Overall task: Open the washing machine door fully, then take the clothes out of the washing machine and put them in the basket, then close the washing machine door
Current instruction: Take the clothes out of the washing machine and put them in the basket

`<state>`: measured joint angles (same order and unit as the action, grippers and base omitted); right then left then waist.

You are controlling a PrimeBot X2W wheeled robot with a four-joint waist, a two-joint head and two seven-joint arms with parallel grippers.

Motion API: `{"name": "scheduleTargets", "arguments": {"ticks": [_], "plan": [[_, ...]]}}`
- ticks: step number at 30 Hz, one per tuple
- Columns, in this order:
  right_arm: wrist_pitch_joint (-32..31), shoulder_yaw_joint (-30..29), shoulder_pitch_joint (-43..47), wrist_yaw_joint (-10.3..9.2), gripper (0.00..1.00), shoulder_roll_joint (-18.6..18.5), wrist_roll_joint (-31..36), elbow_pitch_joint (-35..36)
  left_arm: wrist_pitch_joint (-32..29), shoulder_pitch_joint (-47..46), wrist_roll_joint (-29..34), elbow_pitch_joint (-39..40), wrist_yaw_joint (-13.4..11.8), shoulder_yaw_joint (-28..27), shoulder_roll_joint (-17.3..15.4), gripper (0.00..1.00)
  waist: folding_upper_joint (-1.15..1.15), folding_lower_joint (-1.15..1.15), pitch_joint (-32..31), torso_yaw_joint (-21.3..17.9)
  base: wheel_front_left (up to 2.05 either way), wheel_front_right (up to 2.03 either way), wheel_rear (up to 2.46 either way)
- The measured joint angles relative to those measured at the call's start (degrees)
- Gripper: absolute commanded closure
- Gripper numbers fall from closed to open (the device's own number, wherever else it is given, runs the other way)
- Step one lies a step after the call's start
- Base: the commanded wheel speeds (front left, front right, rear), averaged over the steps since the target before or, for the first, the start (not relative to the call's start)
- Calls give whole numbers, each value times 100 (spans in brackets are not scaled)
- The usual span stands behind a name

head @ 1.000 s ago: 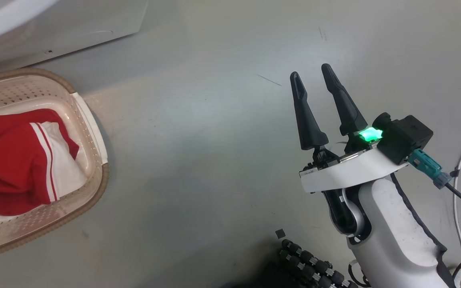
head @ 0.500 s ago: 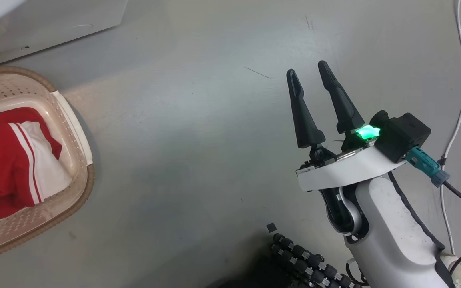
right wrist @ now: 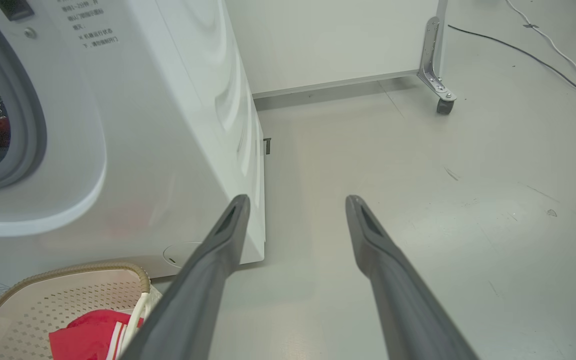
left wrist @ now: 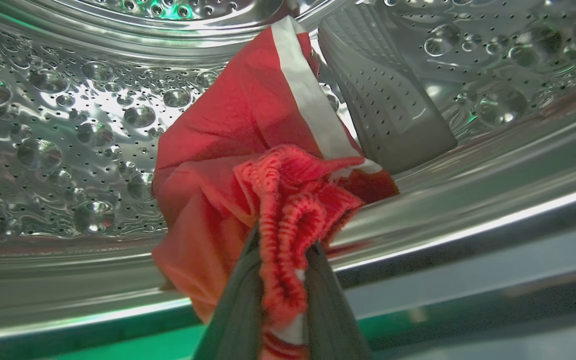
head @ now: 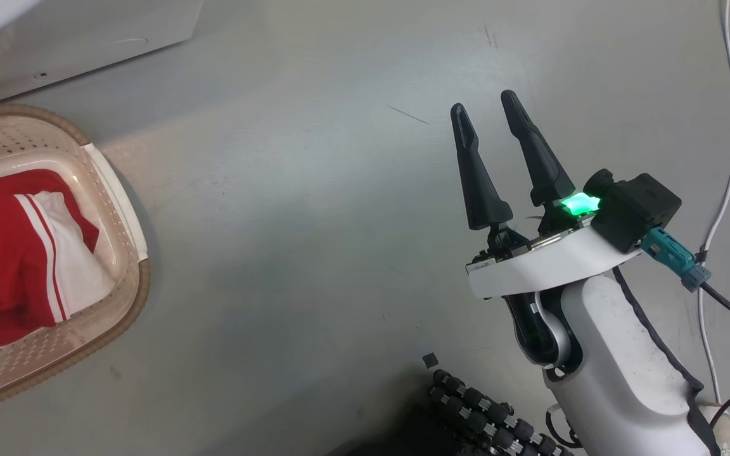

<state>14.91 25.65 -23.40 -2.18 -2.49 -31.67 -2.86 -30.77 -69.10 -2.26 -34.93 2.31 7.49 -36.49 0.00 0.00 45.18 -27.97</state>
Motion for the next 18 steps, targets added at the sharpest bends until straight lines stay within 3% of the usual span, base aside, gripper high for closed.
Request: {"name": "scheduleTargets", "arguments": {"ticks": [8, 18], "plan": [[0, 10, -21, -1, 0, 0, 0, -13, 115, -57, 0, 57, 2, 44, 47, 100, 0, 0, -32, 2, 0, 0, 0], [0, 0, -72, -2, 0, -1, 62, -101, 723, -55, -276, 102, -11, -98, 423, 100, 0, 0, -222, 49, 0, 0, 0]]}}
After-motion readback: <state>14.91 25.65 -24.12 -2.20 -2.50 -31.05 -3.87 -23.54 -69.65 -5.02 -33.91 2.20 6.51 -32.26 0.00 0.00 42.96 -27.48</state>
